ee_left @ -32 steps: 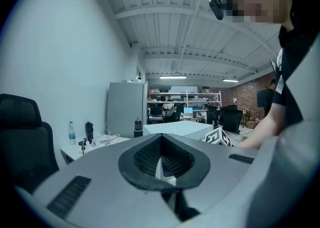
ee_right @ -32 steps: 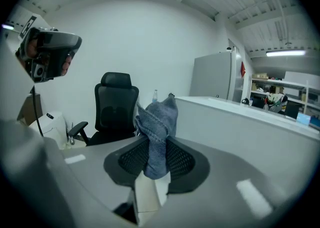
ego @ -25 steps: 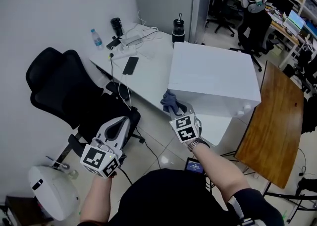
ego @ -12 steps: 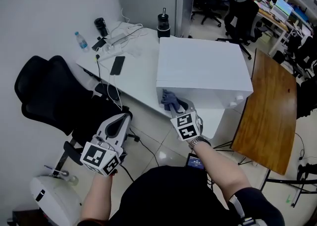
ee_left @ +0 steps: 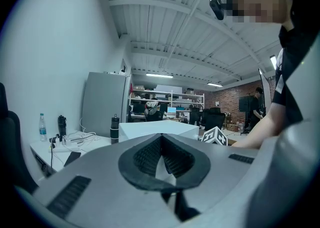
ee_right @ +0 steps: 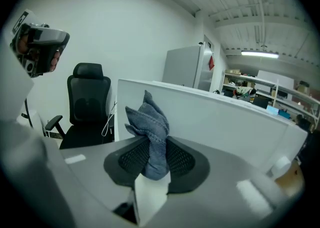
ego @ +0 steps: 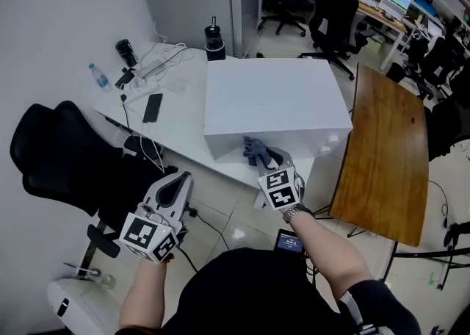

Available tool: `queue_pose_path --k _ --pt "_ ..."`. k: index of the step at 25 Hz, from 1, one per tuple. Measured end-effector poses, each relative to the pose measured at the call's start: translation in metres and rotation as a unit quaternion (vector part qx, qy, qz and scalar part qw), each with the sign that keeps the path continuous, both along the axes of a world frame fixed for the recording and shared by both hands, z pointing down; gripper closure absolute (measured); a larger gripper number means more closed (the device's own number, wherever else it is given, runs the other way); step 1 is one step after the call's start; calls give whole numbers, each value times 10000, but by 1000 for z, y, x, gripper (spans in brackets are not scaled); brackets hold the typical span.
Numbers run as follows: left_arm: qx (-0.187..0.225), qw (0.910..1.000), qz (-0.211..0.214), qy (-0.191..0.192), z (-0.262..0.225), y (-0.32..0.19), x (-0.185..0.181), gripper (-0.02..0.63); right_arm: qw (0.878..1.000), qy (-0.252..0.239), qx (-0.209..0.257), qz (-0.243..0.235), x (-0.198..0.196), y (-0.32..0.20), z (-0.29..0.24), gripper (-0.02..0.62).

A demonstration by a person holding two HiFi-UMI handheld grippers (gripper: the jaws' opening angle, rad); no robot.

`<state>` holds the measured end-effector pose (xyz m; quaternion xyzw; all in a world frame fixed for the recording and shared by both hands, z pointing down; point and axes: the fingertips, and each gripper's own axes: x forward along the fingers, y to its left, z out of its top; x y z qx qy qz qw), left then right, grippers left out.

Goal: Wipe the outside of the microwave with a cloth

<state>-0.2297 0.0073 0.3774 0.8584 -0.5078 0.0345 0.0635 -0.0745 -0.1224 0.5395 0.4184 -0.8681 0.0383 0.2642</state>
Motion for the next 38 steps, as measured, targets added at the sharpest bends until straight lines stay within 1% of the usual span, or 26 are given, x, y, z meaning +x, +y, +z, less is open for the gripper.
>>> queue_pose_path --k 9,17,29,38 --pt "19 9997 253 -22 -13 -12 74 601 9992 -21 -44 387 90 -11 -9 497" --pt "-55 9998 210 -48 -12 -12 121 601 9976 -39 -118 684 159 -20 -7 497" --pt "-58 9997 233 -85 -13 -4 175 601 9958 -46 -127 903 229 -18 -10 497" --pt "-31 9996 248 -123 -14 7 202 601 9955 -52 -86 945 257 -16 -16 497"
